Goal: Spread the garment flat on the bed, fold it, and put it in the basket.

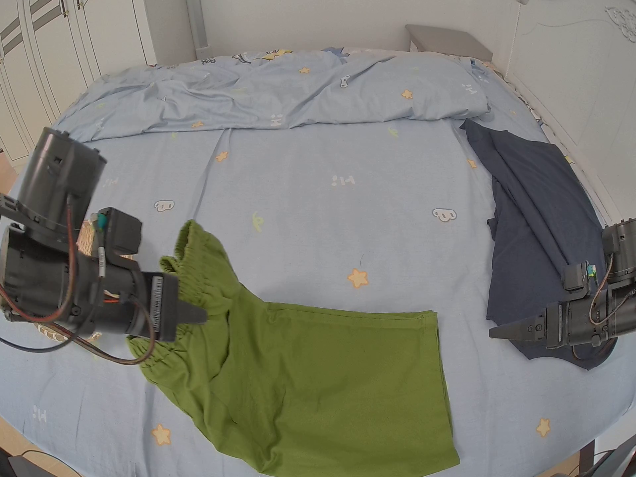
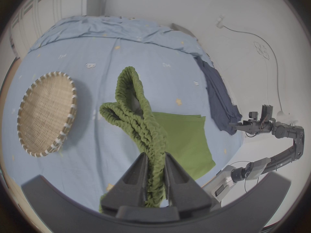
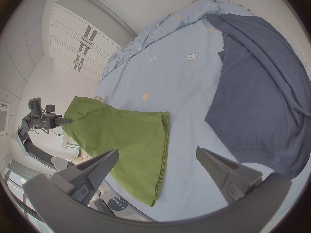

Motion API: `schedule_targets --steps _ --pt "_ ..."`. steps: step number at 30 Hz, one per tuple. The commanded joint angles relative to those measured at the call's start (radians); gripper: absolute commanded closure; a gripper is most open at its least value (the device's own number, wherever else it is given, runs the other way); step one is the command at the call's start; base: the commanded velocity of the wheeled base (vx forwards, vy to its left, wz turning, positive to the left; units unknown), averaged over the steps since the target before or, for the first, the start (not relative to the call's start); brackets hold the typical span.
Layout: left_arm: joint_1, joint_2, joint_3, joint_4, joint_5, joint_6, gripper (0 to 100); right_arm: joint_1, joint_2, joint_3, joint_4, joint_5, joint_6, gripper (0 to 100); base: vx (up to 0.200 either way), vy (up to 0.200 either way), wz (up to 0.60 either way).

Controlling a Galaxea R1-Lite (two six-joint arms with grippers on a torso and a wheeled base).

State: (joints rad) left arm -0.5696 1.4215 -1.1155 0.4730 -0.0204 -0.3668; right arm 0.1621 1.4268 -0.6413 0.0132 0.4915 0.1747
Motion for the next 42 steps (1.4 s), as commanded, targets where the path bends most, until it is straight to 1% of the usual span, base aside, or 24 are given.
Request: schedule_targets --steps 1,4,6,8,9,12,14,18,20,21,22,26,32,33,37,38,39,42 --pt "-0.208 0.165 -0.090 -0.010 0.094 -0.077 100 0.005 0.000 0.003 -0.001 -0.011 0.000 0 0.000 0.000 0.00" --pt "-0.259 0.203 -0.098 -0.031 0.111 -0.100 100 0.005 0.000 0.003 -0.001 -0.011 0.000 0 0.000 0.000 0.00" --pt "-0.308 0.229 -0.104 -0.062 0.112 -0.123 100 0.000 0.000 0.002 -0.006 -0.011 0.000 0 0.000 0.000 0.00" --pt "-0.314 0.231 -0.104 -0.065 0.112 -0.124 100 -0.001 0.001 0.002 -0.007 -0.011 0.000 0 0.000 0.000 0.00" --pt "-0.375 0.254 -0.110 -0.093 0.112 -0.135 100 -0.006 0.001 0.003 -0.010 -0.011 0.000 0 0.000 0.000 0.00" --pt "-0.420 0.277 -0.112 -0.108 0.116 -0.141 100 -0.013 0.004 0.003 -0.010 -0.011 -0.001 0 0.000 0.000 0.00" --pt "-0.447 0.301 -0.112 -0.131 0.135 -0.152 100 -0.015 0.006 0.003 -0.010 -0.011 -0.001 0 0.000 0.000 0.00" --pt "-0.478 0.367 -0.110 -0.183 0.171 -0.192 100 -0.018 0.011 0.003 -0.012 -0.011 -0.001 0 0.000 0.000 0.00" --pt "-0.498 0.410 -0.113 -0.214 0.178 -0.235 100 -0.023 0.015 0.003 -0.012 -0.011 -0.003 0 0.000 0.000 0.00" --pt "-0.498 0.410 -0.113 -0.214 0.178 -0.235 100 -0.023 0.015 0.003 -0.012 -0.011 -0.003 0 0.000 0.000 0.00" --pt "-0.515 0.442 -0.115 -0.240 0.189 -0.262 100 -0.029 0.029 0.005 -0.013 -0.011 -0.007 0 0.000 0.000 0.00" --pt "-0.524 0.467 -0.130 -0.267 0.197 -0.279 100 -0.030 0.035 0.008 -0.024 -0.011 -0.007 0 0.000 0.000 0.00" --pt "-0.539 0.478 -0.138 -0.270 0.197 -0.297 100 -0.029 0.035 0.009 -0.025 -0.011 -0.007 0 0.000 0.000 0.00" --pt "-0.539 0.488 -0.139 -0.272 0.197 -0.299 0 -0.029 0.035 0.011 -0.025 -0.011 -0.007 0 0.000 0.000 0.00" --pt "-0.538 0.505 -0.161 -0.278 0.197 -0.323 0 -0.027 0.035 0.011 -0.025 -0.011 -0.009 0 0.000 0.000 0.00" --pt "-0.538 0.505 -0.176 -0.289 0.195 -0.353 0 -0.027 0.035 0.011 -0.025 -0.011 -0.009 0 0.000 0.000 0.00" --pt "-0.538 0.505 -0.176 -0.289 0.195 -0.353 0 -0.027 0.035 0.011 -0.025 -0.011 -0.009 0 0.000 0.000 0.00" --pt "-0.539 0.499 -0.196 -0.297 0.194 -0.399 0 -0.027 0.035 0.012 -0.025 -0.010 -0.009 0 0.000 0.000 0.00"
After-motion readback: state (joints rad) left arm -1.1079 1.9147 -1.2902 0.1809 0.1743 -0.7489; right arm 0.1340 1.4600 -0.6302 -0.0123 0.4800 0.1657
